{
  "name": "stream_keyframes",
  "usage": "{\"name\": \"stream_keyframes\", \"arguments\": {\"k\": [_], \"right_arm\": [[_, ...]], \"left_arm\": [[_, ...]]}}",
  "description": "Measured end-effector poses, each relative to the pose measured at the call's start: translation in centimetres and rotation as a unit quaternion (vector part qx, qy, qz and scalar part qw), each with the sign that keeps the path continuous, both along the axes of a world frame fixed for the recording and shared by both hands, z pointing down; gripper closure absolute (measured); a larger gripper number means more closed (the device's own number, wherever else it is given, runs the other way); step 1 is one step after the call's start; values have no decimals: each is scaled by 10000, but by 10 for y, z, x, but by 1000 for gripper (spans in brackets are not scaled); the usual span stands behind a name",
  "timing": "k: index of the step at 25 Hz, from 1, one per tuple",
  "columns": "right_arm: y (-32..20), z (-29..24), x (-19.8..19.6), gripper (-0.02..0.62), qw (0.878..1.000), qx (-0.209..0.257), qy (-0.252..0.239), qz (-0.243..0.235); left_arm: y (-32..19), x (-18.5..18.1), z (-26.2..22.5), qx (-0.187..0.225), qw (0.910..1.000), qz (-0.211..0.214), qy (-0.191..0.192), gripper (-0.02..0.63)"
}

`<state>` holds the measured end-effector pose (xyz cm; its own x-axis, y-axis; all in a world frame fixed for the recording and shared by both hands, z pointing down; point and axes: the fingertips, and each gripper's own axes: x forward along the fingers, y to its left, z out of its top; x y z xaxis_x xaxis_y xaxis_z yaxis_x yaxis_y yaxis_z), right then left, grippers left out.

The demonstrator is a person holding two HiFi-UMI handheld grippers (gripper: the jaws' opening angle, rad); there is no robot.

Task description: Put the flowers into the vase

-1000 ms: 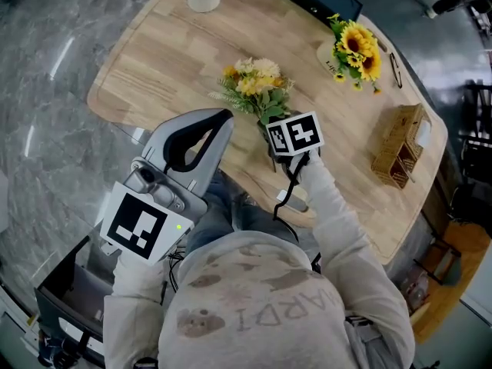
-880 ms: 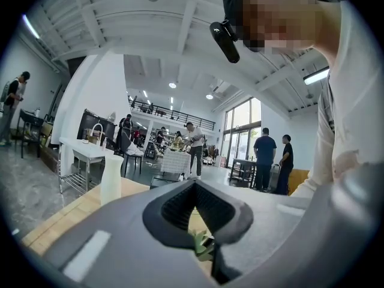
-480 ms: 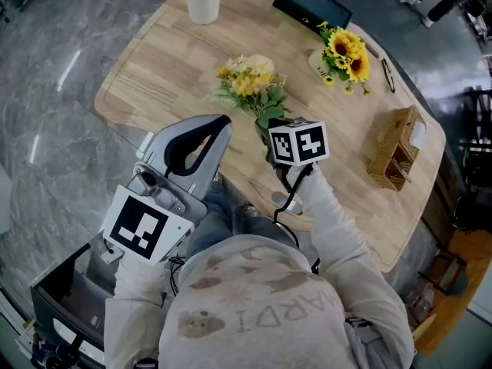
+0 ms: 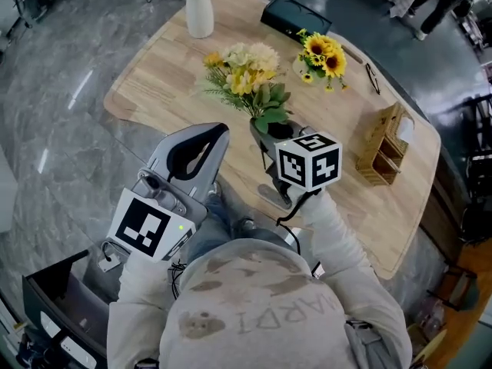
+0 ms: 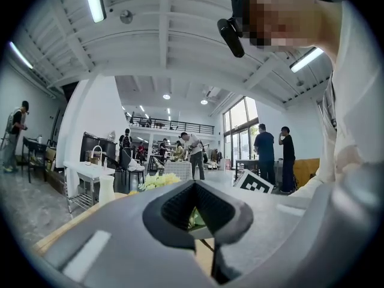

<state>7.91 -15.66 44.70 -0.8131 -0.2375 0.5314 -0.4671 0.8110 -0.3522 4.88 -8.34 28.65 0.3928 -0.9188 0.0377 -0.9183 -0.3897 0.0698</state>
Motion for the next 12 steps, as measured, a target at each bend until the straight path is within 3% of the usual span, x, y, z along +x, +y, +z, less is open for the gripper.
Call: {"name": "stream_keyframes", "arguments": {"k": [6, 12], "right_arm": [[33, -61, 24, 545, 9950, 648, -727, -207], [74, -111, 35, 545, 9842, 1101, -1289, -516]], "left_arm": [[33, 31, -10, 157, 9993, -257, -207, 604], [61, 41, -13, 141, 9984, -538, -71, 604]]}}
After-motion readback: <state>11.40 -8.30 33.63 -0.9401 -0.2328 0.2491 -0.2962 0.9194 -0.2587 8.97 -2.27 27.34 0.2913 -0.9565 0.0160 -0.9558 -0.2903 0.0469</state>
